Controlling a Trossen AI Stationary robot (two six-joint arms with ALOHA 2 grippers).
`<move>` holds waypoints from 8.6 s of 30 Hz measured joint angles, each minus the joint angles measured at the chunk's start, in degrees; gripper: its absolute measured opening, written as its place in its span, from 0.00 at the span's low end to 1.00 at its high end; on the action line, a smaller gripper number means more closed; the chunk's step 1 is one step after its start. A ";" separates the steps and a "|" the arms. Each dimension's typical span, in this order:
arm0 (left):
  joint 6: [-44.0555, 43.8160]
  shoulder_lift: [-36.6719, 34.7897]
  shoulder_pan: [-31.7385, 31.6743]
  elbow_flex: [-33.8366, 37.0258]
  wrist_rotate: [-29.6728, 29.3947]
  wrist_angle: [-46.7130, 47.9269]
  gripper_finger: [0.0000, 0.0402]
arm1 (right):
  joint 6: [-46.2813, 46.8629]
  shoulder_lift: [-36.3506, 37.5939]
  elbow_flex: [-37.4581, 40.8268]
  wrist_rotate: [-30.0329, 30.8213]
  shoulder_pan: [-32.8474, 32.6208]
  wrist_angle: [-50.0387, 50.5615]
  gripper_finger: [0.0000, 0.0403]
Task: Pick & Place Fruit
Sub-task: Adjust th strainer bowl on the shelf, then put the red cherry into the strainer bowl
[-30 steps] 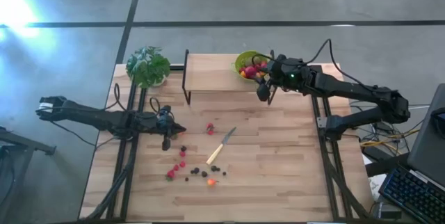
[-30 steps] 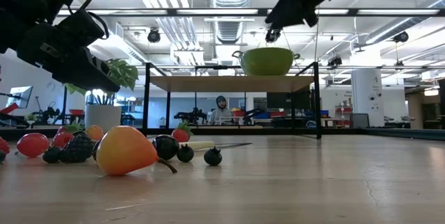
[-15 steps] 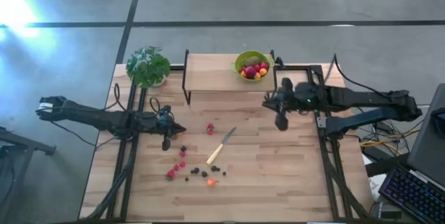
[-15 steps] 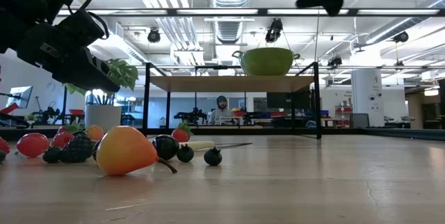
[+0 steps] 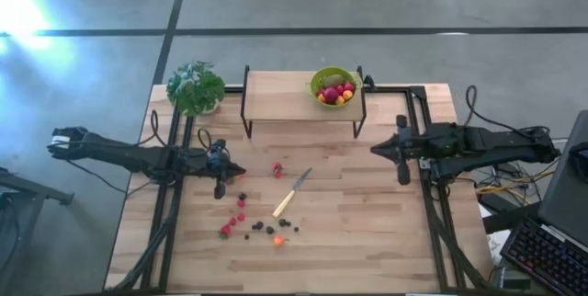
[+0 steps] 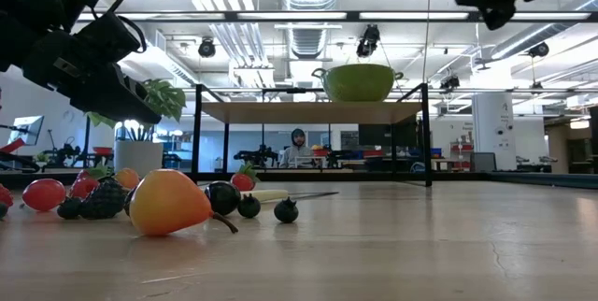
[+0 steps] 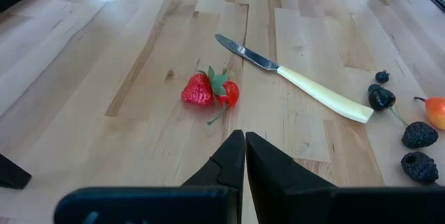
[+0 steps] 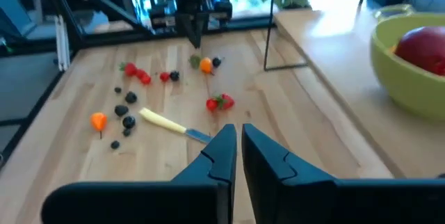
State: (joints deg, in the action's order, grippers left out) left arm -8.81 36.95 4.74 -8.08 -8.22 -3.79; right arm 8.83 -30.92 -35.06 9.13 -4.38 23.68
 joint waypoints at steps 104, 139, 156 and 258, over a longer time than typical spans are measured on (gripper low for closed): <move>5.98 0.02 -0.01 0.02 -2.14 -16.33 0.05 | 0.48 -36.95 -10.54 13.81 31.54 -14.66 0.02; 6.61 0.02 -0.01 0.02 -2.15 -16.31 0.05 | -0.81 -44.23 -12.20 11.87 31.43 -23.50 0.02; 6.63 0.01 -0.01 0.02 -2.15 -16.28 0.05 | -1.56 -47.13 -13.41 9.34 31.39 -22.61 0.02; 8.59 20.62 15.73 -32.77 0.07 10.74 0.54 | -4.83 14.25 -4.96 -12.07 9.22 19.30 0.02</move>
State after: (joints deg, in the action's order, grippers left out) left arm -0.22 57.57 20.47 -40.84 -8.15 6.95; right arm 4.00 -16.67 -40.03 -2.94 4.84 42.98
